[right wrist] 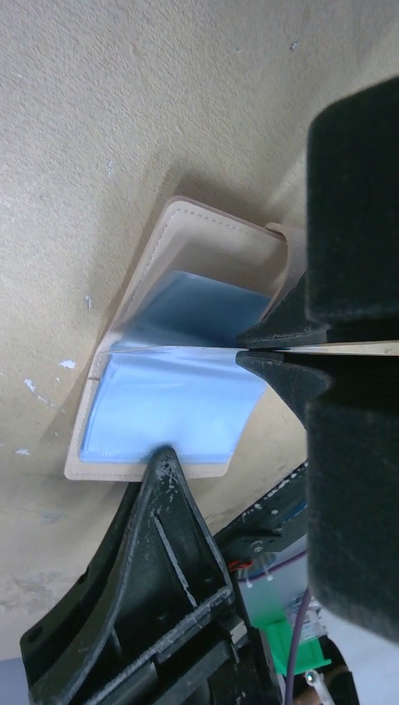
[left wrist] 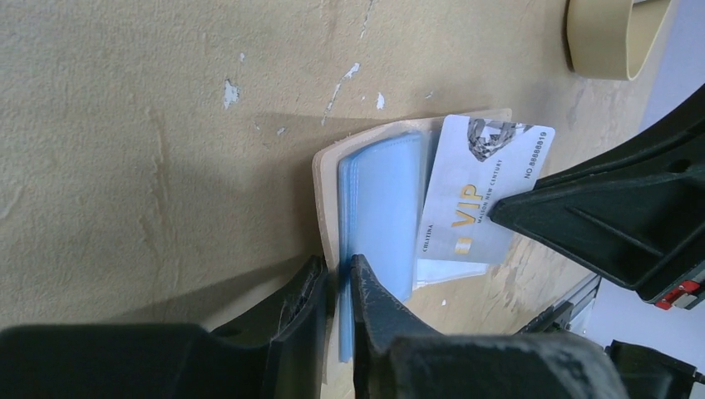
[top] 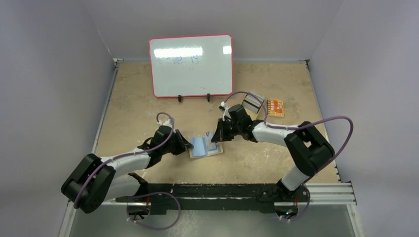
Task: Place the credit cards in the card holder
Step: Insert the credit card into the card holder.
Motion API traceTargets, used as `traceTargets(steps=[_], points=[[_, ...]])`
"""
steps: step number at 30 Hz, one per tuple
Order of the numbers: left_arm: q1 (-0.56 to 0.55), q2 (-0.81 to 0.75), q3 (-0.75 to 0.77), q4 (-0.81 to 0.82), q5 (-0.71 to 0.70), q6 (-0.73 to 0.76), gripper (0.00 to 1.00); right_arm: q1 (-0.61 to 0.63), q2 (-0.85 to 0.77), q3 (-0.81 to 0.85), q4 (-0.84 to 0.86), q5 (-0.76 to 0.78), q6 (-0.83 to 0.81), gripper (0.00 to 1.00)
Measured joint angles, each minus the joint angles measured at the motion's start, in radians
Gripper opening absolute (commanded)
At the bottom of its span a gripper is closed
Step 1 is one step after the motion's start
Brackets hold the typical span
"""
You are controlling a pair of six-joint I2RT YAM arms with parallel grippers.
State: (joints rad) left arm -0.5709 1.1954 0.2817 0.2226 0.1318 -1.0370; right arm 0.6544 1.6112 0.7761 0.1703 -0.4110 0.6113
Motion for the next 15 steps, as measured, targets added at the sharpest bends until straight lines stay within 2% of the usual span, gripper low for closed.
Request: traceTargets(steps=[3, 6, 15], points=[[0.0, 0.005, -0.003, 0.0, -0.003, 0.005, 0.15, 0.0, 0.027, -0.003, 0.02, 0.0, 0.013, 0.0], [0.0, 0.006, -0.006, 0.0, -0.006, 0.009, 0.2, -0.001, 0.032, -0.018, 0.047, -0.005, 0.024, 0.0], [0.0, 0.002, -0.018, -0.001, -0.019, 0.011, 0.2, -0.009, 0.073, -0.03, 0.087, -0.031, 0.041, 0.0]])
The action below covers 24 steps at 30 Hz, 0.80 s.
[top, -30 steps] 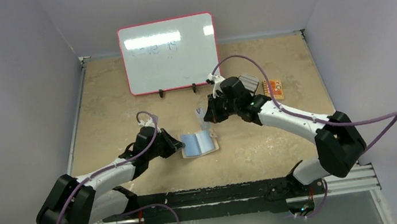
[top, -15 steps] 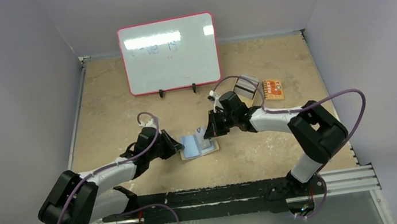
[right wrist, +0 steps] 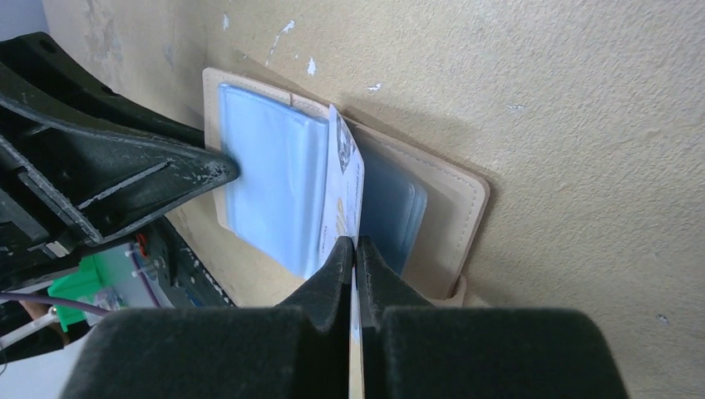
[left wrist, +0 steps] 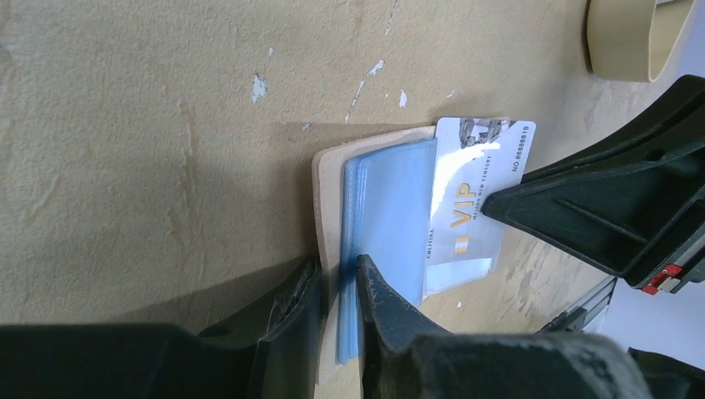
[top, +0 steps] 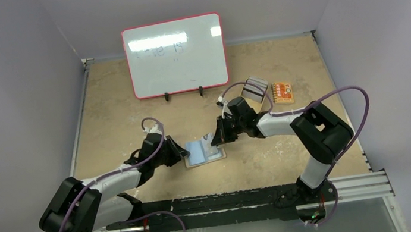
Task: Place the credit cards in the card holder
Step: Insert the credit card into the card holder.
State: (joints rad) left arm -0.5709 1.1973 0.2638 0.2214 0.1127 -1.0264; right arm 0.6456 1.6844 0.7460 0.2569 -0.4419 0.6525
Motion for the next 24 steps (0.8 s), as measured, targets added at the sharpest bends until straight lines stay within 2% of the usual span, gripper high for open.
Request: traceTargets(steps=[14, 19, 24], points=[[0.0, -0.074, -0.015, -0.063, -0.029, 0.021, 0.2, -0.018, 0.013, -0.025, 0.027, -0.002, 0.006, 0.0], [0.0, -0.081, -0.015, -0.081, -0.032, 0.028, 0.0, -0.027, 0.019, -0.031, 0.035, -0.008, 0.007, 0.0], [0.0, -0.081, -0.015, -0.079, -0.031, 0.029, 0.0, -0.035, 0.019, -0.031, 0.033, -0.021, 0.006, 0.0]])
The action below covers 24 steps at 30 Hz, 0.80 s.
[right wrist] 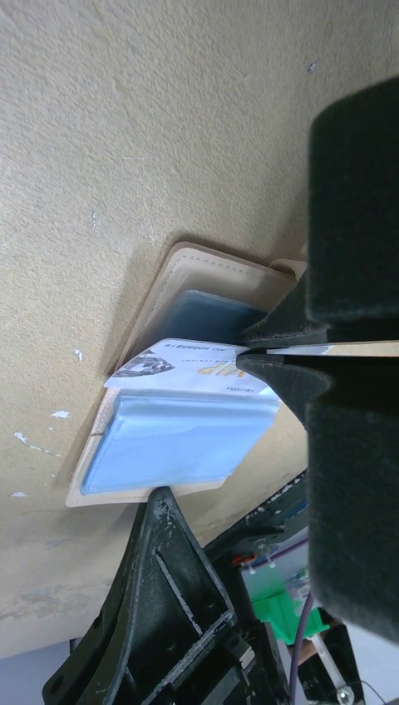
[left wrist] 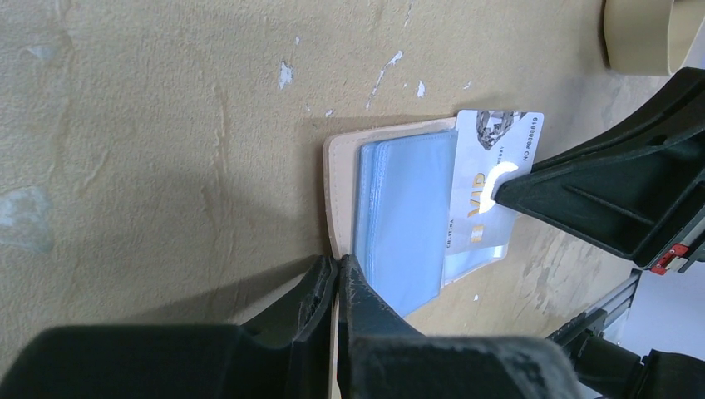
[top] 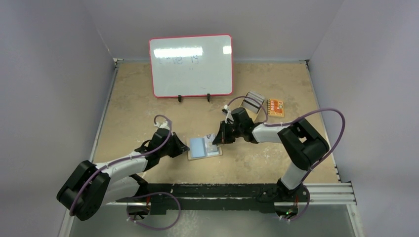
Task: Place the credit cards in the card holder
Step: Insert the credit card into the card holder.
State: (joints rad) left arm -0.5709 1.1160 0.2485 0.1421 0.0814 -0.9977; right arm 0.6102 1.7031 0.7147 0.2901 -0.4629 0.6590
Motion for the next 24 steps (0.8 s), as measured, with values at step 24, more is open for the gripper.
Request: traceTargets(steps=[24], points=[[0.0, 0.069, 0.0, 0.084, 0.009, -0.005, 0.0, 0.002, -0.081, -0.07, 0.097, -0.046, 0.097, 0.0]])
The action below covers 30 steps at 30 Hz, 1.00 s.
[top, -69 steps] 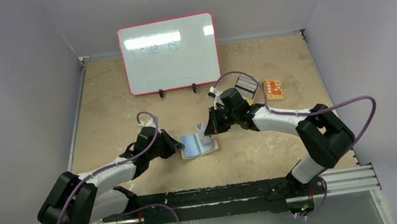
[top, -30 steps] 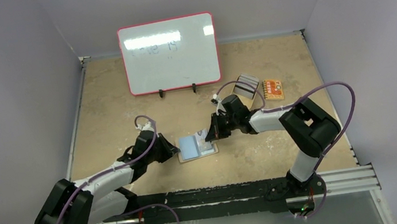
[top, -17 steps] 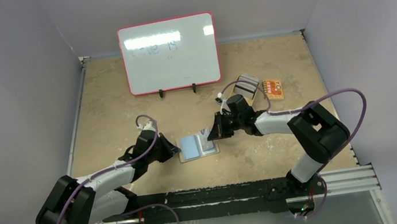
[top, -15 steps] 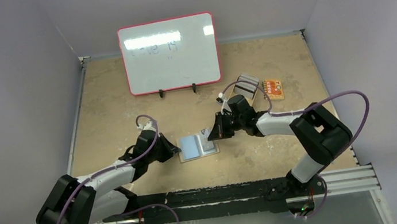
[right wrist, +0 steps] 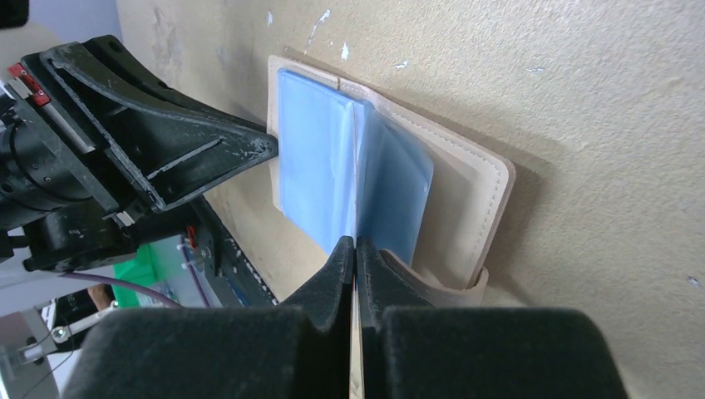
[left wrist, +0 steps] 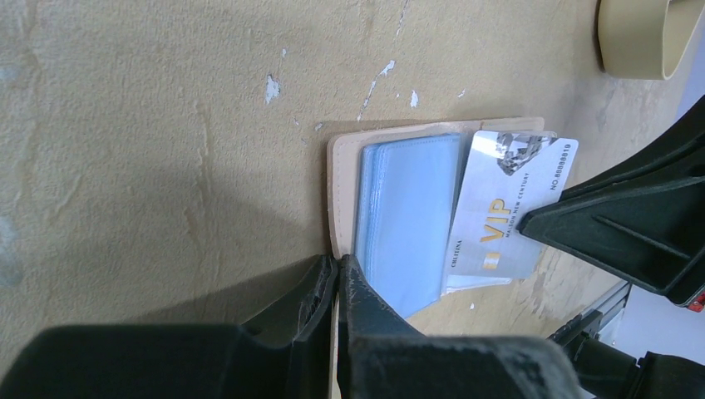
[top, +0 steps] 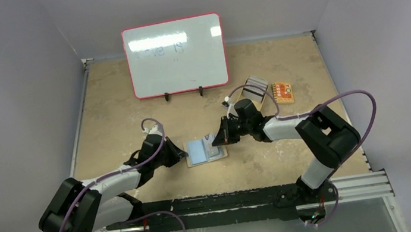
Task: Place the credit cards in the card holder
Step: Insert the credit card into the card holder.
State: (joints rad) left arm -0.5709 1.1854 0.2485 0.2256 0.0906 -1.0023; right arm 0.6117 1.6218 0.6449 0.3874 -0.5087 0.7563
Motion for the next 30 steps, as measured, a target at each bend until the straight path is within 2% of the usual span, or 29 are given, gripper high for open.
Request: traceTargets(steps=[22, 30], points=[[0.0, 0.002, 0.0, 0.004, 0.0, 0.0, 0.0, 0.019, 0.093, -0.037, 0.159, -0.037, 0.125, 0.0], [0.0, 0.0, -0.005, 0.007, 0.0, -0.005, 0.0, 0.023, 0.07, -0.067, 0.172, -0.021, 0.153, 0.0]])
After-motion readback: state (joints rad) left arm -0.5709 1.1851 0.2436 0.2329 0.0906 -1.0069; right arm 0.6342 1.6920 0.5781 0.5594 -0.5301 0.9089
